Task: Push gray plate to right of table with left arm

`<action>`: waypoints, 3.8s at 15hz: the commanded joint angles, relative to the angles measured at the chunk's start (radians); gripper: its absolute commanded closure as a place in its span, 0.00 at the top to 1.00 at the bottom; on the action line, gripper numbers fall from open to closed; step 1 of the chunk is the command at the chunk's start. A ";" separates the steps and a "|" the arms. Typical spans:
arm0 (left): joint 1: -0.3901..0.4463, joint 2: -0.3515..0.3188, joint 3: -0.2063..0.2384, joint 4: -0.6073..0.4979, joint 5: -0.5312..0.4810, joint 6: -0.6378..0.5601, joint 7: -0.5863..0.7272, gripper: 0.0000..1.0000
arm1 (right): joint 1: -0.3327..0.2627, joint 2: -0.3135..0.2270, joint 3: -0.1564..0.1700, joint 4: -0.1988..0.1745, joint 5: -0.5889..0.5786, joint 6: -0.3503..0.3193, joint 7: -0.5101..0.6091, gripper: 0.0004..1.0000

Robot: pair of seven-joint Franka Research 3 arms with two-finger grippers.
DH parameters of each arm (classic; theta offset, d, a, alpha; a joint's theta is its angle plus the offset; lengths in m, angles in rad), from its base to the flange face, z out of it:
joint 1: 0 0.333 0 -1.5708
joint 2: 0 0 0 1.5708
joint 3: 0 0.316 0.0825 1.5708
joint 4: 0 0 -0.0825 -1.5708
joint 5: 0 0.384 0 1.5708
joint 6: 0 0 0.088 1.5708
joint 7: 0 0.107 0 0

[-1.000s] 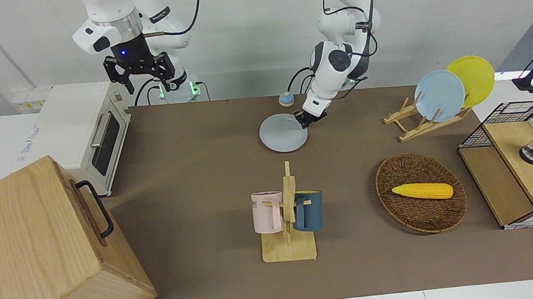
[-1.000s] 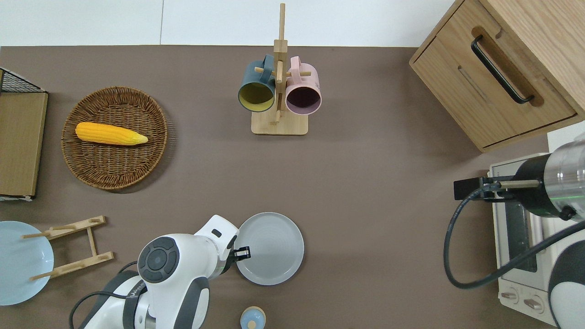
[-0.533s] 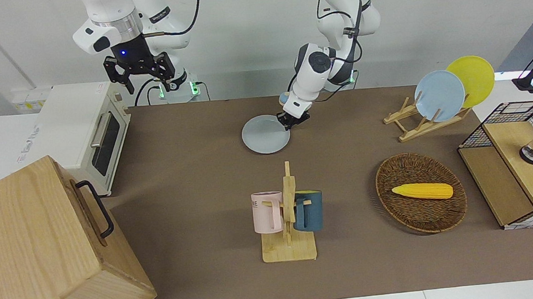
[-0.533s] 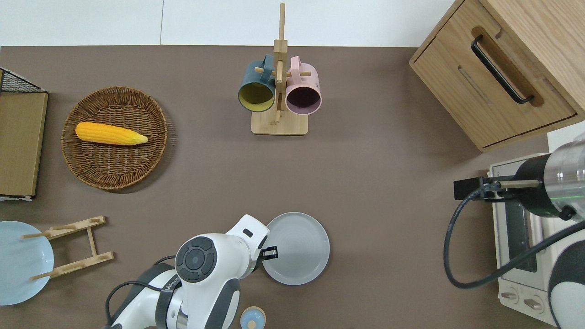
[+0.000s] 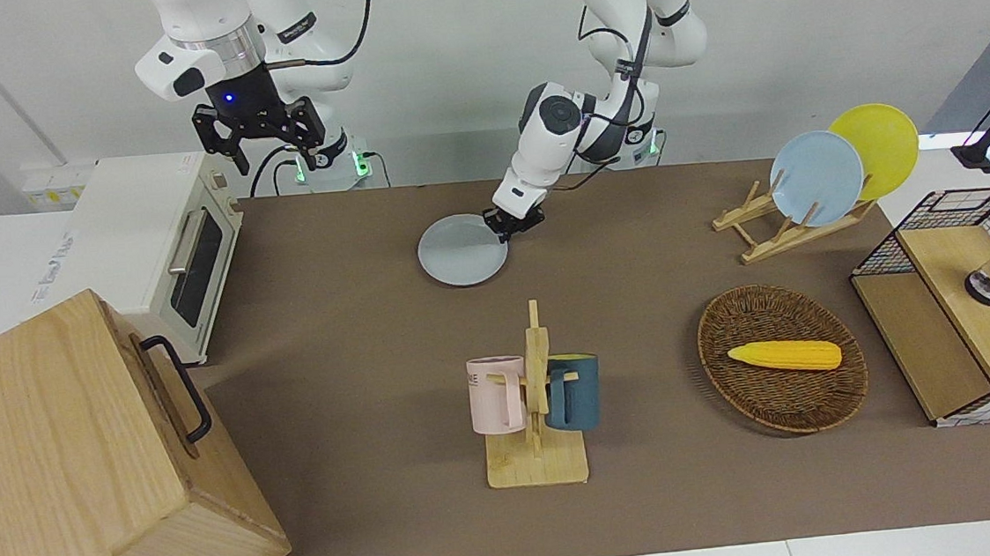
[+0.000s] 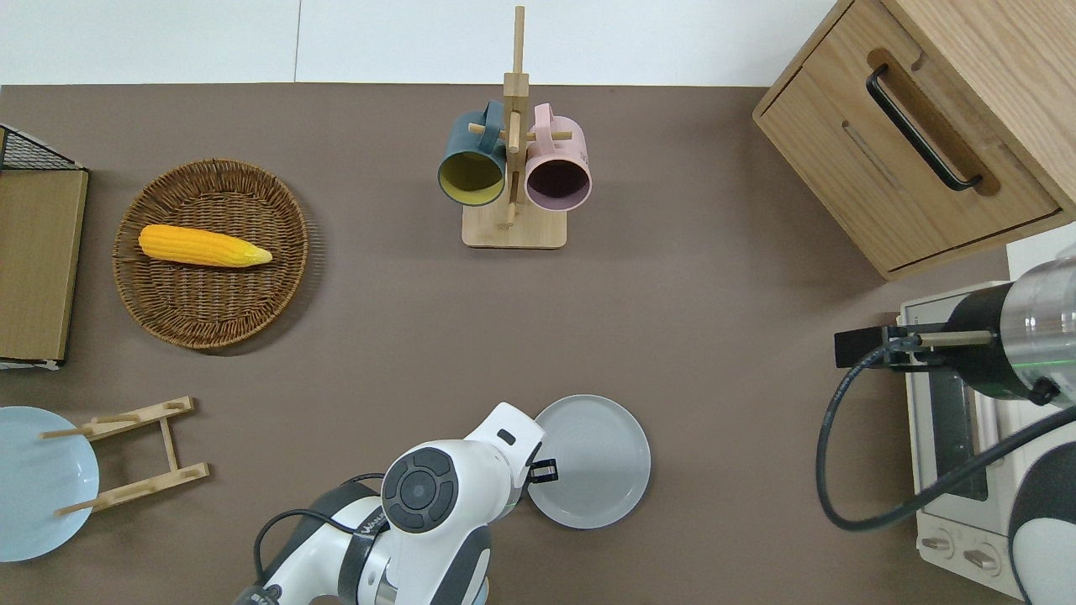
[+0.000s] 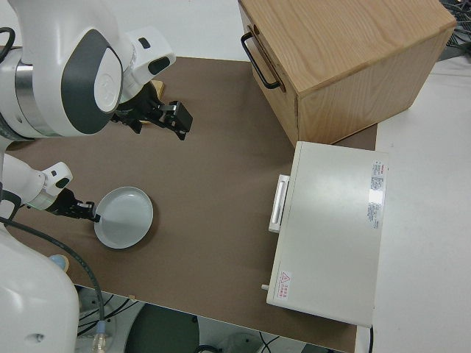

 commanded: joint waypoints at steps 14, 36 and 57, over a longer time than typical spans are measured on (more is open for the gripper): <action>-0.108 0.215 -0.013 0.199 0.136 0.056 -0.196 0.00 | -0.024 -0.027 0.014 -0.027 0.021 0.000 0.010 1.00; 0.028 0.151 0.046 0.285 0.126 -0.275 -0.011 0.98 | -0.024 -0.027 0.014 -0.027 0.021 0.000 0.010 1.00; 0.346 -0.173 0.352 0.506 0.340 -0.913 0.322 0.99 | -0.026 -0.027 0.014 -0.027 0.021 0.000 0.012 1.00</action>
